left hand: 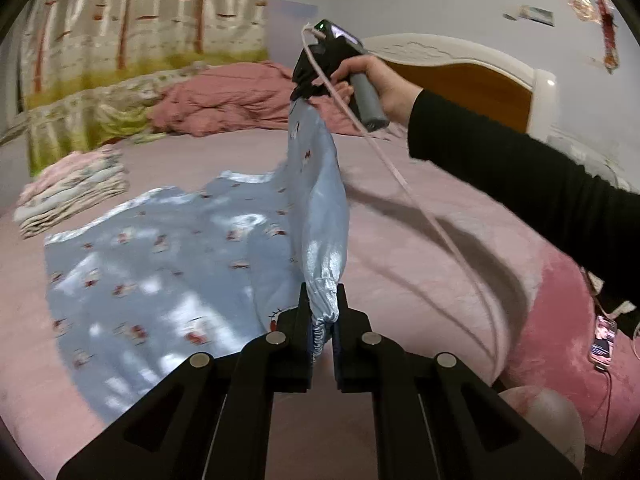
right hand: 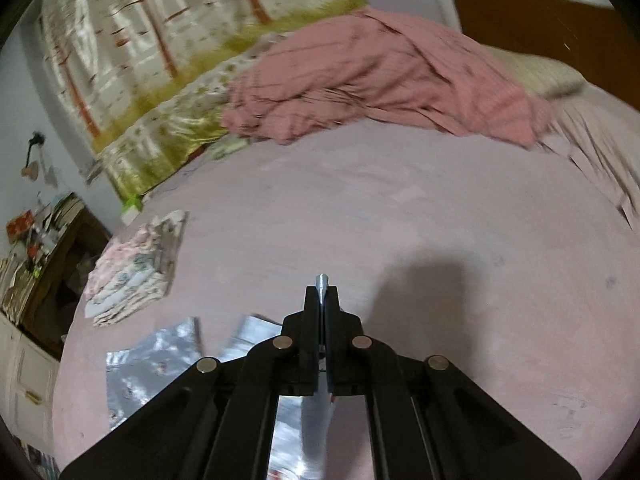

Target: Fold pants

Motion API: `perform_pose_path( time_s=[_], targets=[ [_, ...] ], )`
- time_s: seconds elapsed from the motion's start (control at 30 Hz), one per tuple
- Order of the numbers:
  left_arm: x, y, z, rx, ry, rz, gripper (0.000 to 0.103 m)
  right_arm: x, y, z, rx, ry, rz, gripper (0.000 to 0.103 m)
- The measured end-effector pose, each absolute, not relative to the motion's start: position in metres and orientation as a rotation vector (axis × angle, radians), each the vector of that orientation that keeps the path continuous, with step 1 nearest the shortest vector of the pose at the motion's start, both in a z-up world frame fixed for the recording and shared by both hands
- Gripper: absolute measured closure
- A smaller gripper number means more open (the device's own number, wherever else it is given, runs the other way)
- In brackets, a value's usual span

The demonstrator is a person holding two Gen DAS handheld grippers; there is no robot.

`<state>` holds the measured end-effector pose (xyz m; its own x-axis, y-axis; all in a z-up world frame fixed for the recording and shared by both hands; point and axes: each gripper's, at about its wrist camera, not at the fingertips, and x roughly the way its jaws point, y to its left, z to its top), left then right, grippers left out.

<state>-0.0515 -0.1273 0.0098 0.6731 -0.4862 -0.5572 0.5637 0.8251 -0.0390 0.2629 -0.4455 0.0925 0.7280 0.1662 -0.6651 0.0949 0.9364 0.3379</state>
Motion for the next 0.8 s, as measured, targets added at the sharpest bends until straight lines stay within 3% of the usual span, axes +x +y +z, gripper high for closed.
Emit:
perform_pose_path(
  time_s=[0.37,0.8],
  targets=[
    [-0.045,-0.05,-0.009,0.047,0.642,-0.394,0.097,0.291,-0.288,0.138,0.235,0.736,0.173,0.102],
    [-0.047,-0.011,-0.034,-0.019,0.717,-0.289,0.097,0.316,-0.123,0.121,0.123,0.777,0.293,0.102]
  ],
)
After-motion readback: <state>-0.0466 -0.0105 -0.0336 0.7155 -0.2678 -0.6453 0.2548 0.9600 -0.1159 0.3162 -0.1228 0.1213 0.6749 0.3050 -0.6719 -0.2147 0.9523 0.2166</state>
